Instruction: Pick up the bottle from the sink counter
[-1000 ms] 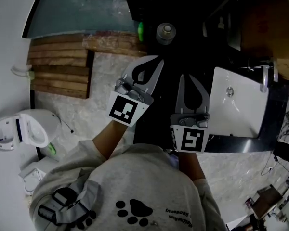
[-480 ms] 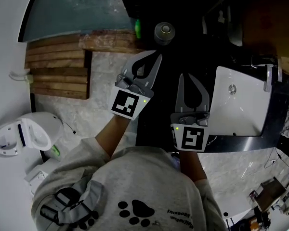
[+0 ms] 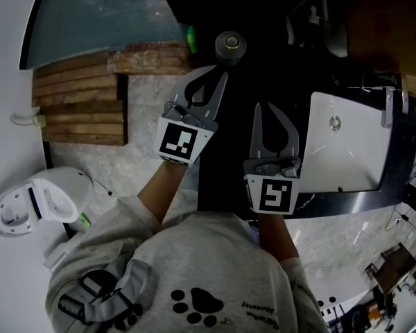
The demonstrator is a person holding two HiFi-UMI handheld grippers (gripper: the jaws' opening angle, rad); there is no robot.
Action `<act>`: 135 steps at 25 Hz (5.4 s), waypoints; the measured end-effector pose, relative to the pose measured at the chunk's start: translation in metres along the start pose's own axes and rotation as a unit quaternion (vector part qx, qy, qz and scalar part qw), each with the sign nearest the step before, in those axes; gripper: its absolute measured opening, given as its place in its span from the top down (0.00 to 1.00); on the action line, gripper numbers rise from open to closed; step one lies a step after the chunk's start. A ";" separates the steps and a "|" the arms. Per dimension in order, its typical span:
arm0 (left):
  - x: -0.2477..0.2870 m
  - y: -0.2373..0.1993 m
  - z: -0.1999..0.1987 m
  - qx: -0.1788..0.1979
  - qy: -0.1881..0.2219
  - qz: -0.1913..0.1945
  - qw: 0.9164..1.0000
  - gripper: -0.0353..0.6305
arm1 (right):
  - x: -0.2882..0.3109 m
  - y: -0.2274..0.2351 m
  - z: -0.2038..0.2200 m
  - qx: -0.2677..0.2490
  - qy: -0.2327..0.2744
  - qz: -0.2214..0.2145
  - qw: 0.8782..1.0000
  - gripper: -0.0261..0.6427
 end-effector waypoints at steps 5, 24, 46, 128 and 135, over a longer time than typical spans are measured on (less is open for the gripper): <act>0.007 -0.007 0.011 -0.001 -0.011 -0.002 1.000 0.86 | 0.005 0.000 0.006 0.003 -0.008 0.003 1.000 0.96; 0.035 -0.020 0.033 -0.006 -0.088 -0.007 0.996 0.57 | 0.017 0.005 0.017 0.012 -0.019 0.016 1.000 0.96; 0.081 -0.020 0.047 -0.012 -0.166 0.011 0.986 0.40 | 0.022 0.012 0.021 0.018 -0.023 0.026 0.999 0.96; -0.092 0.114 -0.039 -0.027 -0.120 -0.017 0.992 0.42 | -0.127 0.027 -0.016 -0.004 0.025 -0.005 1.000 0.96; -0.116 0.118 -0.050 -0.023 -0.098 -0.019 0.995 0.42 | -0.142 0.006 -0.028 -0.018 0.036 -0.002 0.999 0.96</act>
Point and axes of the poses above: the fingertips, and each gripper's own axes: x forward along the fingers, y to its right, z out of its underside, the point moved 2 cm from there along -x, backward along the fingers, and after that the axes turned 1 degree about -z, right-handed, at the moved point
